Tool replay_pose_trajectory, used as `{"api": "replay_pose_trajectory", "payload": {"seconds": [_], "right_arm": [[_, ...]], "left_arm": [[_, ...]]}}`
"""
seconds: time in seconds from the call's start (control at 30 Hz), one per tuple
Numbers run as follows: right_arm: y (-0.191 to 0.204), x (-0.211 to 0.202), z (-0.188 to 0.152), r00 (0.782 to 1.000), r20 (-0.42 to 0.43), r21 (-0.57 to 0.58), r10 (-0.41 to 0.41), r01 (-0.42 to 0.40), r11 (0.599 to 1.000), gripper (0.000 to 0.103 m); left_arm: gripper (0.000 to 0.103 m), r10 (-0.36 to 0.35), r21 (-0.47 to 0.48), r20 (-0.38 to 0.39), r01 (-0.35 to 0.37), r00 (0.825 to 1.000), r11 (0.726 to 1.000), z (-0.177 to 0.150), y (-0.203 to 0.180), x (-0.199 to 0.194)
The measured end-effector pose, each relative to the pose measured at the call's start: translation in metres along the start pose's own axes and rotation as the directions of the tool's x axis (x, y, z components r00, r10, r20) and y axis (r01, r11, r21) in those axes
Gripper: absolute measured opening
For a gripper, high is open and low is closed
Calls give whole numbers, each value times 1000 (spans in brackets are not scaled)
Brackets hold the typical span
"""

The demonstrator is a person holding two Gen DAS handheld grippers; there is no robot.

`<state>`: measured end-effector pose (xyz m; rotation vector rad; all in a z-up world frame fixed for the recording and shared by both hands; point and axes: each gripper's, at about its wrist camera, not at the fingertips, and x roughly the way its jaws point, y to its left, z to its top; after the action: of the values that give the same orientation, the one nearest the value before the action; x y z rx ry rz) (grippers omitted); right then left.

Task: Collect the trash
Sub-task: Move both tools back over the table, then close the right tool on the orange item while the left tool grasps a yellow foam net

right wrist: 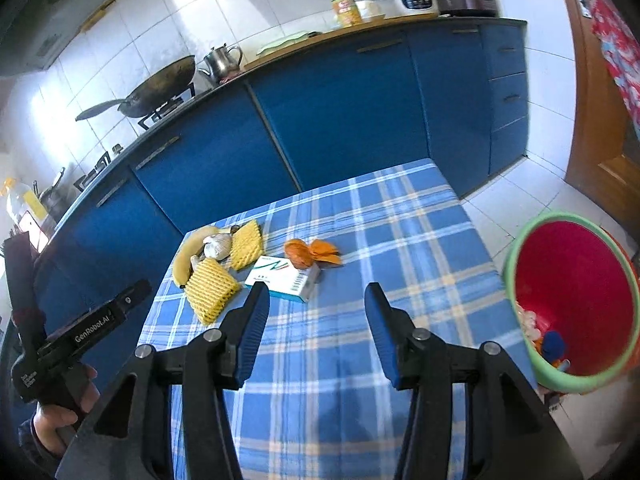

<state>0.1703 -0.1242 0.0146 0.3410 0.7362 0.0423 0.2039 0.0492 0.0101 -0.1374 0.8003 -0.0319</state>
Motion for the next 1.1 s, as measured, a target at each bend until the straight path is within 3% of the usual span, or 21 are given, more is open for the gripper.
{"api": "replay_pose_trajectory", "payload": {"seconds": [0.4, 0.7, 1.1], "right_arm": [[13, 80, 15, 997, -68, -57, -36, 32, 998, 53], [23, 132, 21, 993, -109, -121, -49, 36, 992, 53], [25, 174, 22, 986, -154, -145, -62, 39, 989, 50]], "left_arm": [[59, -3, -90, -110, -7, 994, 996, -3, 12, 76], [59, 1, -119, -148, -19, 989, 993, -9, 18, 110], [57, 15, -96, -102, -24, 995, 995, -18, 18, 117]]}}
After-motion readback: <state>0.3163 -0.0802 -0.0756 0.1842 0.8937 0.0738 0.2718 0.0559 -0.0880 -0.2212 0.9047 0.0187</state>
